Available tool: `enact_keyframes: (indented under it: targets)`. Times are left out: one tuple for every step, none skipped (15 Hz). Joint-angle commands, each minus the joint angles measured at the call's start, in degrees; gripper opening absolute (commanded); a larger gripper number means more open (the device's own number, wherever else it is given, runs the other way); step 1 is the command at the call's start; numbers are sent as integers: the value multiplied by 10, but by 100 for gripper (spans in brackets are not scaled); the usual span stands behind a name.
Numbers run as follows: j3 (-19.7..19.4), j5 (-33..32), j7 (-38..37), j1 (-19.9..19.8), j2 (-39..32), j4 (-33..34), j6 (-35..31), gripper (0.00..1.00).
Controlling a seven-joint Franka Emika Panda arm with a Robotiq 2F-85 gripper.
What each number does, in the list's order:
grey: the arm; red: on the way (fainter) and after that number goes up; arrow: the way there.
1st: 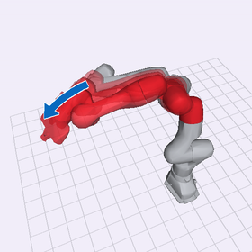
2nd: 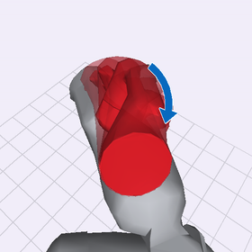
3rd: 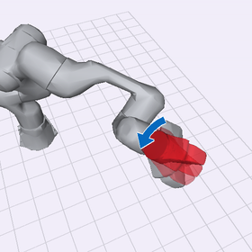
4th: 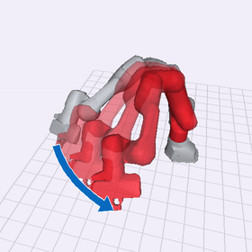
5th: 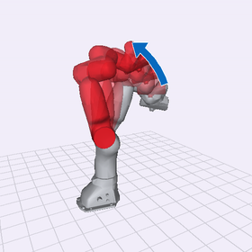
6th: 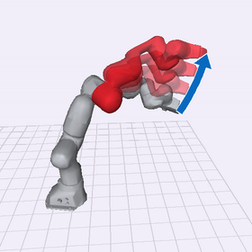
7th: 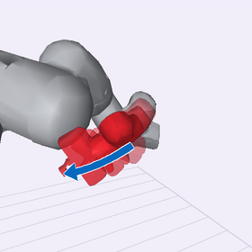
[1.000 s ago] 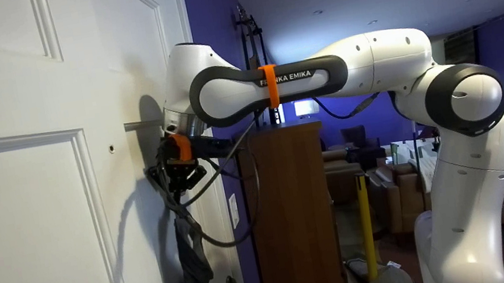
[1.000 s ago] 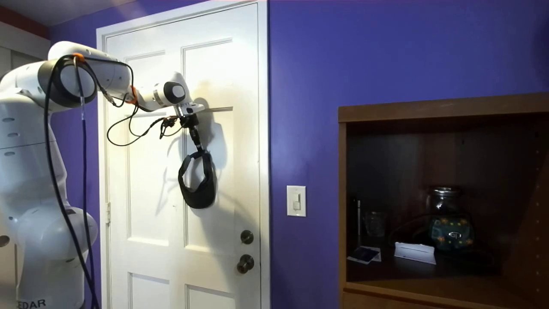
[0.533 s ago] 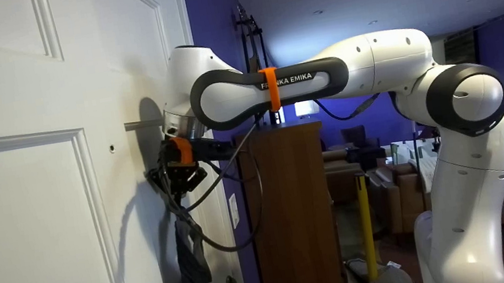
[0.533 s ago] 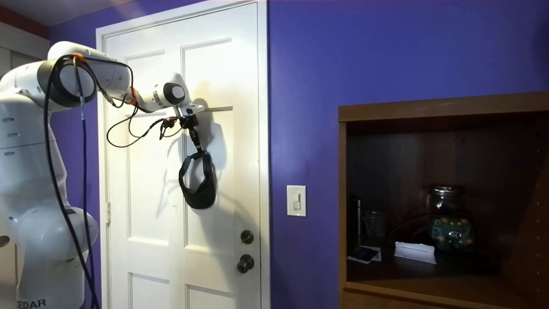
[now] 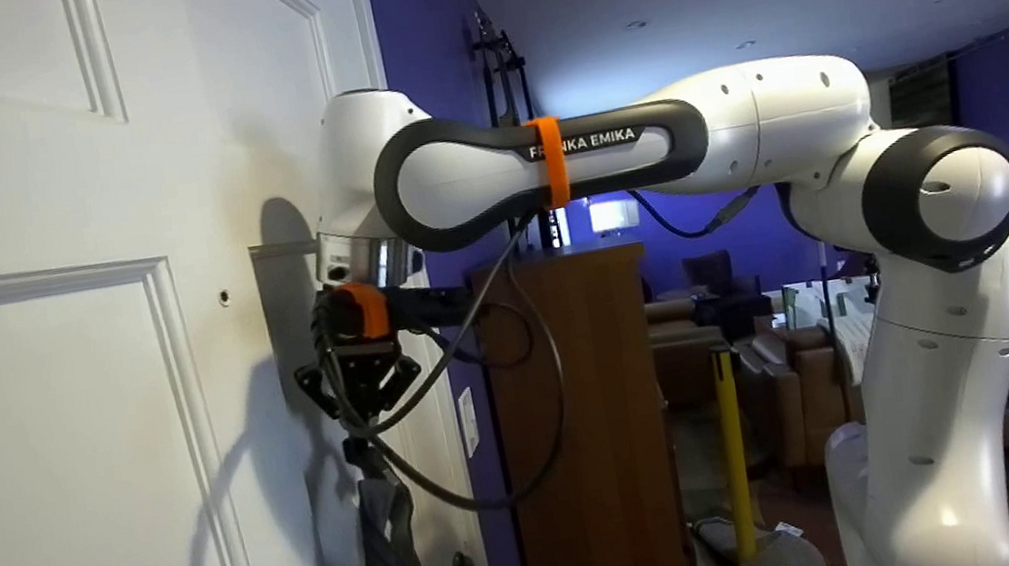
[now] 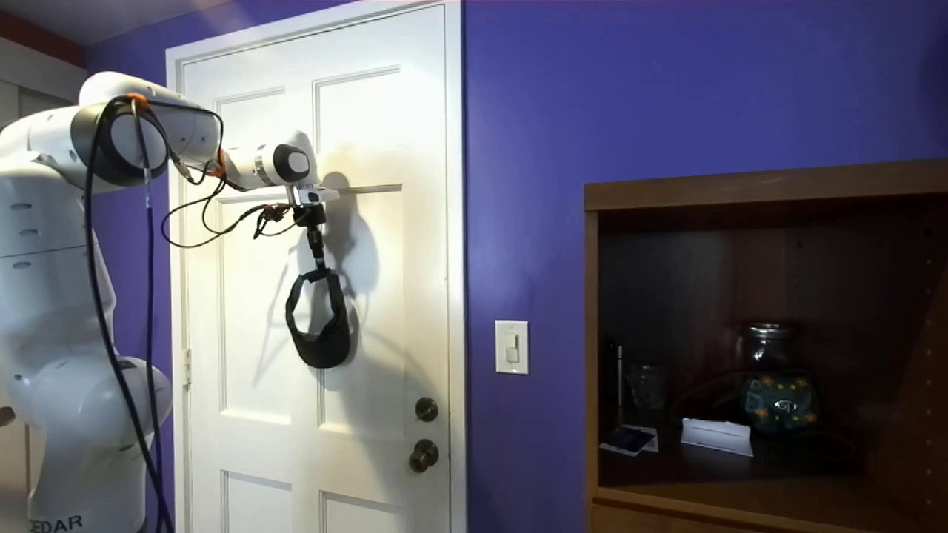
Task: Remove the half sports cap from the top of the cabinet and hang it on the door hanging nail
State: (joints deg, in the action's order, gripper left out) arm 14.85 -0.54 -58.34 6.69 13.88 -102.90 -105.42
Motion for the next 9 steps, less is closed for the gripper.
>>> enact_keyframes:
  targets:
    - [13,17,-39,14,8,-1,40,0]
    - [19,12,-47,17,2,-1,44,0]
    - [25,5,-56,19,-1,-4,43,0]
    - [32,-7,-69,19,-2,-9,32,0]
    - [37,-15,-77,19,-8,-13,17,0]
    - [42,-20,-84,21,-14,-11,11,0]
    - [48,-31,-91,23,-19,-11,-1,0]
    - [53,-44,-106,23,-22,-16,-14,0]
    - [56,-48,-114,27,-26,-16,-24,0]
